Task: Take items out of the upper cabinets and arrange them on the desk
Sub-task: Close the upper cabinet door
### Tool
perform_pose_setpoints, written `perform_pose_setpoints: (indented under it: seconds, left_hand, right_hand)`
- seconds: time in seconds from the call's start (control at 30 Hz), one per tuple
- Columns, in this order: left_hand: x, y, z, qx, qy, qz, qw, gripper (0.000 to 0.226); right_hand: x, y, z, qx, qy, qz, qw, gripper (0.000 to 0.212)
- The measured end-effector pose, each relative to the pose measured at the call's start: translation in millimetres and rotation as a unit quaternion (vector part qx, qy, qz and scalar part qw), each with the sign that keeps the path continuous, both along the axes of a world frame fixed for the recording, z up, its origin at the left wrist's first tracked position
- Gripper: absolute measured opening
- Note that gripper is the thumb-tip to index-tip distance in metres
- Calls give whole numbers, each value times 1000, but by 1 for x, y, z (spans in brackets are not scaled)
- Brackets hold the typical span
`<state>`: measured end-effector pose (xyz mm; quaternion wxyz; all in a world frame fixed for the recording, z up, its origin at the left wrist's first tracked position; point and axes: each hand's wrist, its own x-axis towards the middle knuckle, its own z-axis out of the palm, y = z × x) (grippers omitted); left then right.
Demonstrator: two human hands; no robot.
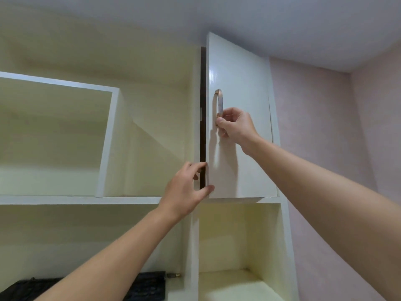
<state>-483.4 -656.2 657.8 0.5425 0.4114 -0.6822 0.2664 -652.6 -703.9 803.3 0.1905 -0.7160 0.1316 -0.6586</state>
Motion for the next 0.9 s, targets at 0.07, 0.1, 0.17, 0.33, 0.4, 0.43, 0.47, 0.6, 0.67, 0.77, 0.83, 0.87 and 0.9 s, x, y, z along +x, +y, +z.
perform_pose_setpoints:
  seconds: [0.07,0.1,0.17,0.33,0.4,0.43,0.47,0.6,0.67,0.77,0.83,0.87,0.9]
  left_hand:
    - [5,-5,1,5,14,2,1000,63]
    - [8,-9,2,7,25,-2,1000,63]
    - [13,-15,3,12,48,-12,999,64]
    - [21,-30,0,20,83,-27,996,66]
    - [22,-34,0,17,80,-22,996,66]
    - [23,-35,0,16,77,-20,997,66]
    - [24,-36,0,15,75,-19,997,66]
    - [24,-36,-2,16,68,-16,997,67]
    - [25,-36,-2,18,64,-5,998,68]
    - [24,-32,-3,42,51,13,998,72]
    - [26,-28,-6,68,24,38,997,78]
    - [27,-26,-8,82,10,48,995,81]
    - [28,-23,-11,95,-1,57,994,83]
  right_hand:
    - [7,-8,1,-6,-3,-6,1000,7]
    - [10,-12,1,-10,-6,-10,1000,7]
    - [16,-20,2,-17,-3,-21,1000,6]
    - [30,-38,5,-16,6,-38,999,11]
    - [35,-45,5,-27,8,-56,998,12]
    - [36,-48,6,-34,8,-66,997,11]
    - [36,-50,6,-41,7,-72,997,10]
    - [36,-55,7,-37,-2,-70,997,15]
    - [38,-52,6,-25,-11,-66,997,19]
    - [41,-40,-3,-10,-12,-51,999,25]
    - [40,-28,-15,-4,-1,-51,999,32]
    - [38,-23,-23,-3,10,-58,998,34]
    - [35,-20,-32,-8,25,-78,997,35]
